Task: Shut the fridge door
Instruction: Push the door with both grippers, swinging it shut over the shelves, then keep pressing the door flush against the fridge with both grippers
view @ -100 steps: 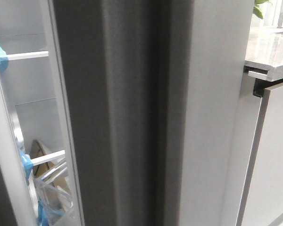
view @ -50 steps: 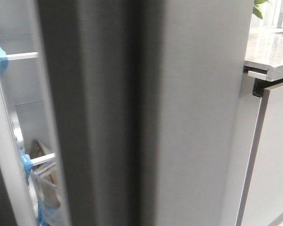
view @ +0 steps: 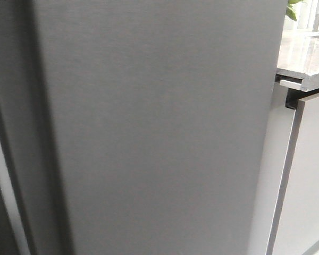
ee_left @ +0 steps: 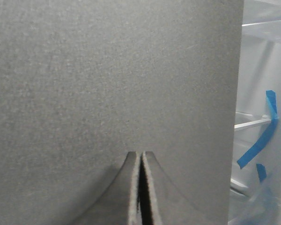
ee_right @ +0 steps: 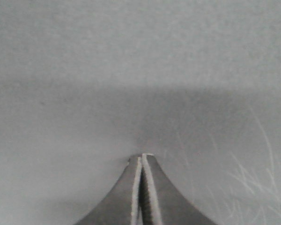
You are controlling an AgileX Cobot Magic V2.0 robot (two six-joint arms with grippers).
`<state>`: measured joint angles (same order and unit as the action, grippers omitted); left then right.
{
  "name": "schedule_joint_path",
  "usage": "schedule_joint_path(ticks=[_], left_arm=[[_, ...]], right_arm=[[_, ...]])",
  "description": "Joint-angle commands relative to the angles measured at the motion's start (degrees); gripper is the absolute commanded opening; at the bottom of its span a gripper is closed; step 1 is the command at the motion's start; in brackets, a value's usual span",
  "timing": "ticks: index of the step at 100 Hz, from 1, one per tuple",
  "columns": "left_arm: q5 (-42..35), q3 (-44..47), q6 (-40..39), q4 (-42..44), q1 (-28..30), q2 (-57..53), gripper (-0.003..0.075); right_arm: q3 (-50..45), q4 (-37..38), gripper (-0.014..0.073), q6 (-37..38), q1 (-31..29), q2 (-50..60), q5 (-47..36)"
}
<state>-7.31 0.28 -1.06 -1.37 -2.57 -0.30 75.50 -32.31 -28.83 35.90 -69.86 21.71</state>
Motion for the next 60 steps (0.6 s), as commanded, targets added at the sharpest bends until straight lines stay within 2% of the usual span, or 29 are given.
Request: schedule_joint_path(ticks=[1, 35, 60], left_arm=[[-4.1, 2.0, -0.3, -0.4, -0.2, -1.2, -0.0020], [-4.1, 2.0, -0.3, -0.4, -0.2, -1.2, -0.0020], [-4.1, 2.0, -0.3, -0.4, -0.2, -1.2, -0.0020]], right_arm=[[4.0, -0.8, -0.0044, -0.8, 0.0, -2.7, -6.7], [12.9, 0.2, -0.0044, -1.5, 0.0, -14.8, -7.7], [15.1, 0.2, -0.0044, -1.5, -0.1, -19.8, -9.4]])
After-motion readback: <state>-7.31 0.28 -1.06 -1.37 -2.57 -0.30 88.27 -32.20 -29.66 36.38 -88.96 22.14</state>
